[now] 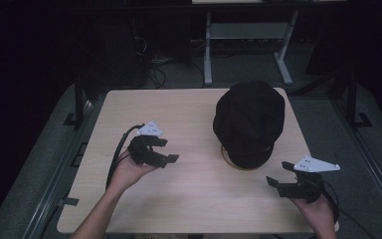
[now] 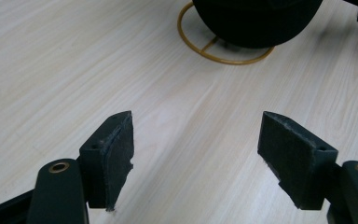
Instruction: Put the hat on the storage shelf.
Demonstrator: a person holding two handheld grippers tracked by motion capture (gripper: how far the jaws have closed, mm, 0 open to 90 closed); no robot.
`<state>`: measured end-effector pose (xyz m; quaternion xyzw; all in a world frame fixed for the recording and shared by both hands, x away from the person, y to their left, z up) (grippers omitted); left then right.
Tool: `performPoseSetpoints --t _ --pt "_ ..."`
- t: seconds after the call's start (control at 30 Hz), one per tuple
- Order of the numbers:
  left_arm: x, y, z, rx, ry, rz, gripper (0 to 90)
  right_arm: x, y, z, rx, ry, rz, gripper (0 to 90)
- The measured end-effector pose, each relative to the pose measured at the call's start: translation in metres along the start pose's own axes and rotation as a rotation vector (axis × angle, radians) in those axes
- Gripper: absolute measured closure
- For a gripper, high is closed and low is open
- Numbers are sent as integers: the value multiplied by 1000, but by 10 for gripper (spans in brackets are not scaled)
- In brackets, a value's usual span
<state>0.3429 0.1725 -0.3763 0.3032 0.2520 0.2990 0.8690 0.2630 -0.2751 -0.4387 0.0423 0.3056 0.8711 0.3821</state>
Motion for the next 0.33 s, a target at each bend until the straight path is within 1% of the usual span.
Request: performPoseSetpoints --t 0.17,0.23,0.33 --pt "4 5 -10 -6 6 7 262 2 -1 -1 5 -2 9 195" --pt "3 6 -15 -16 23 4 262 2 -1 -1 3 -1 8 195" --pt "4 8 -20 -26 20 8 260 3 0 -1 -3 0 10 194"
Point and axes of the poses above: each handheld gripper's, and its own axes: y roughly backward along the jaws, z roughly out of its top, x roughly to its left, the point moved 1 cm from there along -y, roughly forward along the jaws, and after that the axes turned 14 degrees about y, right-handed, at the moved point
